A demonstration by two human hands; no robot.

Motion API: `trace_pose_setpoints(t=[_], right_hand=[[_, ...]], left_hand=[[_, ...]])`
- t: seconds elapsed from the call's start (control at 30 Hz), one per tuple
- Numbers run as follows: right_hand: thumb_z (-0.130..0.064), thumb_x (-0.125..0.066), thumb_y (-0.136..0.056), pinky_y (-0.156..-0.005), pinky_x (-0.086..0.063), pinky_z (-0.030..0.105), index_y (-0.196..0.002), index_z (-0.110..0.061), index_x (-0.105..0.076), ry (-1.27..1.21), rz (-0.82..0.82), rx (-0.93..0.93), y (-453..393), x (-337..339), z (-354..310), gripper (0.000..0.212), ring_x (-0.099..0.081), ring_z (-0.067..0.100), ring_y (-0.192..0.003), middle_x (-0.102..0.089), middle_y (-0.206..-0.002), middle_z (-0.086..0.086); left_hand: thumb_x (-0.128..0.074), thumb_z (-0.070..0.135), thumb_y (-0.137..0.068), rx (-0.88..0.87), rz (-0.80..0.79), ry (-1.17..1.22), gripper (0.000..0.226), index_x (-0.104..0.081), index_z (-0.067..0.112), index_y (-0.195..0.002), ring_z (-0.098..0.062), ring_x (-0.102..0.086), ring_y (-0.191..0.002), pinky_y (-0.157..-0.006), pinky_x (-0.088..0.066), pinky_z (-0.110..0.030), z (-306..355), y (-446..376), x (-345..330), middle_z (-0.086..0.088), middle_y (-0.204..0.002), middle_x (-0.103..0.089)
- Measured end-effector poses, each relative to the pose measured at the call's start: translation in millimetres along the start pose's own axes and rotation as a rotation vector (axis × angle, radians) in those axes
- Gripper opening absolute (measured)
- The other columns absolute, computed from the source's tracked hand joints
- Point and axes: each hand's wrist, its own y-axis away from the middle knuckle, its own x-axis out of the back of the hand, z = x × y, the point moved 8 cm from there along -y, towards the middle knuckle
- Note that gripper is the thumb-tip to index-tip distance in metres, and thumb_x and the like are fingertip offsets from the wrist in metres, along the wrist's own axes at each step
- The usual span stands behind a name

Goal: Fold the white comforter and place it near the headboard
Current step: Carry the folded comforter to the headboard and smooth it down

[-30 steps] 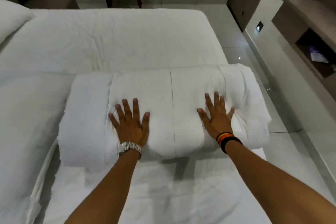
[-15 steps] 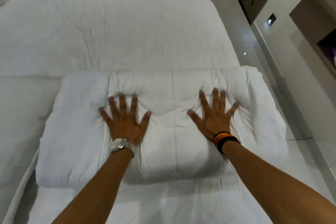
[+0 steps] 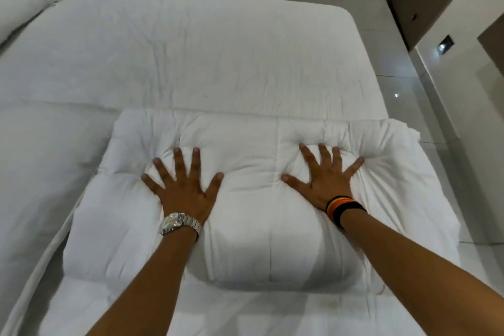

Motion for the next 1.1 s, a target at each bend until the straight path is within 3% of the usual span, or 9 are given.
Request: trace_pose_setpoints(t=[0.07, 0.13, 0.2, 0.33, 0.53, 0.67, 0.77, 0.9, 1.1], right_hand=[[-0.108, -0.019, -0.065, -0.113, 0.015, 0.075, -0.146, -0.040, -0.046, -0.010, 0.134, 0.053, -10, 34, -8, 0.109, -0.034, 0.031, -0.146, -0.047, -0.150, 0.011], [-0.107, -0.026, -0.064, -0.120, -0.007, 0.067, -0.115, -0.029, -0.063, -0.048, 0.284, 0.190, -39, 68, -27, 0.101, -0.048, 0.028, -0.128, -0.057, -0.125, 0.009], [-0.107, -0.032, -0.062, -0.118, -0.022, 0.057, -0.106, -0.026, -0.061, -0.137, 0.232, 0.322, -76, 86, -48, 0.096, -0.048, 0.028, -0.127, -0.056, -0.125, 0.007], [-0.106, -0.050, -0.053, -0.120, -0.032, 0.049, -0.148, -0.039, -0.043, -0.276, -0.277, 0.387, -133, 77, -83, 0.116, -0.043, 0.023, -0.142, -0.048, -0.152, 0.000], [-0.104, -0.048, -0.060, -0.128, -0.010, 0.051, -0.161, -0.051, -0.011, -0.268, -0.656, 0.325, -160, 14, -97, 0.120, -0.016, 0.021, -0.158, -0.016, -0.172, -0.009], [-0.107, -0.046, -0.056, -0.128, -0.013, 0.044, -0.162, -0.050, -0.010, -0.317, -0.704, 0.327, -170, -40, -97, 0.125, -0.021, 0.017, -0.157, -0.022, -0.169, -0.012], [-0.104, -0.048, -0.061, -0.128, -0.016, 0.042, -0.162, -0.045, -0.018, -0.361, -0.680, 0.357, -164, -34, -101, 0.122, -0.027, 0.015, -0.155, -0.028, -0.166, -0.015], [-0.101, -0.048, -0.067, -0.127, -0.017, 0.041, -0.165, -0.034, -0.020, -0.435, -0.670, 0.308, -137, -15, -99, 0.121, -0.031, 0.019, -0.153, -0.030, -0.165, -0.009], [-0.094, -0.065, -0.063, -0.118, -0.037, 0.040, -0.151, -0.041, -0.048, -0.656, -0.583, 0.342, -89, 41, -97, 0.105, -0.056, 0.015, -0.131, -0.056, -0.148, -0.012]], left_hand=[[-0.018, 0.079, -0.094, 0.046, 0.029, 0.054, 0.082, -0.018, 0.035, -0.163, -0.047, -0.002, -0.155, -0.118, 0.001, -0.071, 1, 25, 8, -0.009, -0.171, -0.012], [-0.024, 0.074, -0.096, 0.129, 0.070, 0.119, 0.079, -0.027, 0.031, -0.162, -0.044, -0.004, -0.156, -0.120, 0.002, -0.068, 7, 54, 13, -0.012, -0.170, -0.018], [-0.027, 0.072, -0.096, 0.270, 0.076, 0.182, 0.076, -0.030, 0.032, -0.161, -0.041, 0.001, -0.157, -0.119, 0.005, -0.069, 16, 83, 11, -0.011, -0.170, -0.017], [-0.024, 0.078, -0.091, 0.585, 0.052, 0.299, 0.081, -0.019, 0.040, -0.162, -0.042, 0.012, -0.156, -0.111, 0.003, -0.080, 32, 138, 7, -0.009, -0.172, 0.002], [-0.048, 0.094, -0.066, 1.165, 0.023, 0.844, 0.112, 0.017, 0.061, -0.152, -0.044, 0.030, -0.150, -0.110, -0.004, -0.080, 52, 185, -11, 0.007, -0.159, 0.044], [-0.059, 0.095, -0.052, 1.227, 0.044, 1.038, 0.127, 0.022, 0.067, -0.145, -0.051, 0.015, -0.152, -0.123, -0.006, -0.065, 58, 199, -26, 0.004, -0.160, 0.043], [-0.069, 0.094, -0.047, 1.248, 0.069, 1.159, 0.129, 0.021, 0.076, -0.139, -0.044, -0.009, -0.155, -0.122, -0.024, -0.059, 64, 211, -33, 0.000, -0.165, 0.031], [-0.081, 0.078, -0.054, 1.263, 0.107, 1.275, 0.128, 0.011, 0.075, -0.143, -0.042, -0.042, -0.138, -0.111, -0.043, -0.055, 73, 220, -21, -0.013, -0.162, -0.013], [-0.086, 0.062, -0.066, 1.161, 0.284, 1.409, 0.122, -0.004, 0.058, -0.156, -0.035, -0.052, -0.131, -0.100, -0.043, -0.035, 66, 224, 19, -0.012, -0.146, -0.045]])
